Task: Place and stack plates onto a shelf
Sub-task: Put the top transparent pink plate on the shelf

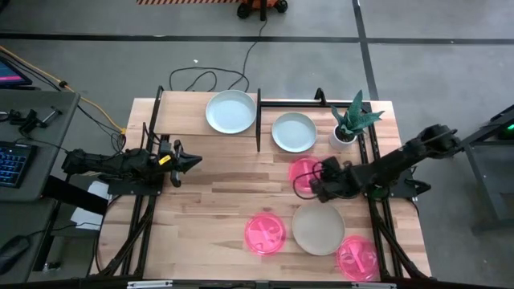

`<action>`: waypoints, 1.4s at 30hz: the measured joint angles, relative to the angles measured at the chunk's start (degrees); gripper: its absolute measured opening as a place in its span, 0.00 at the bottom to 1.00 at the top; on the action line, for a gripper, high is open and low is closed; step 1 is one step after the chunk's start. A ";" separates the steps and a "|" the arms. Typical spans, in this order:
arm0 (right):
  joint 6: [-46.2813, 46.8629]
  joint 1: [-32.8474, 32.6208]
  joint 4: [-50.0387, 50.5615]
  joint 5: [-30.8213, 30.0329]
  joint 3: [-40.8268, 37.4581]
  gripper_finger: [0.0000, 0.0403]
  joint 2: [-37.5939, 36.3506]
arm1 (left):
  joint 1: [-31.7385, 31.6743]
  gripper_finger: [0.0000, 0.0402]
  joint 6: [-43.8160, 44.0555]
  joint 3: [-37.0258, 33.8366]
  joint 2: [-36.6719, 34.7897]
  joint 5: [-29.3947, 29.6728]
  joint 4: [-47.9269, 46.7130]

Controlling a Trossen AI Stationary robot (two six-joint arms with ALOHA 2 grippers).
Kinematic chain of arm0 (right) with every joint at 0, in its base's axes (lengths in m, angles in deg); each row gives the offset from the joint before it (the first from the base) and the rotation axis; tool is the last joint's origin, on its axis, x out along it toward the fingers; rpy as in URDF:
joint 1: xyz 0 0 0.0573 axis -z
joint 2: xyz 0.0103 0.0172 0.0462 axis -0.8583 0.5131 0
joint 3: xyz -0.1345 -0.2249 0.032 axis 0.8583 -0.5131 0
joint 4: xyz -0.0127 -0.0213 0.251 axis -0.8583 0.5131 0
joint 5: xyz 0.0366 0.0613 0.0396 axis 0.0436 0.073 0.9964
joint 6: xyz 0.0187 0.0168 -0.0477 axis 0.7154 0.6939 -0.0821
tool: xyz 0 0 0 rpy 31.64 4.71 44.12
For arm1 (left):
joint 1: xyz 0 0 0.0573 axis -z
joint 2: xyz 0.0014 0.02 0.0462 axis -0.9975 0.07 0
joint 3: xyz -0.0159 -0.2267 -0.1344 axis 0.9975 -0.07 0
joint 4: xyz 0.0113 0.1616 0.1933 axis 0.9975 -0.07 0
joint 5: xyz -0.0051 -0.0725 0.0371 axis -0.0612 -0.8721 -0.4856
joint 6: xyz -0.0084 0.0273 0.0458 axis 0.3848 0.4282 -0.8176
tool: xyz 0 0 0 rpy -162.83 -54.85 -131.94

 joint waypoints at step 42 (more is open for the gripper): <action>26.76 -6.80 -11.99 -8.23 -18.88 0.40 -5.27 | 0.00 0.00 0.04 0.02 -0.02 0.37 0.02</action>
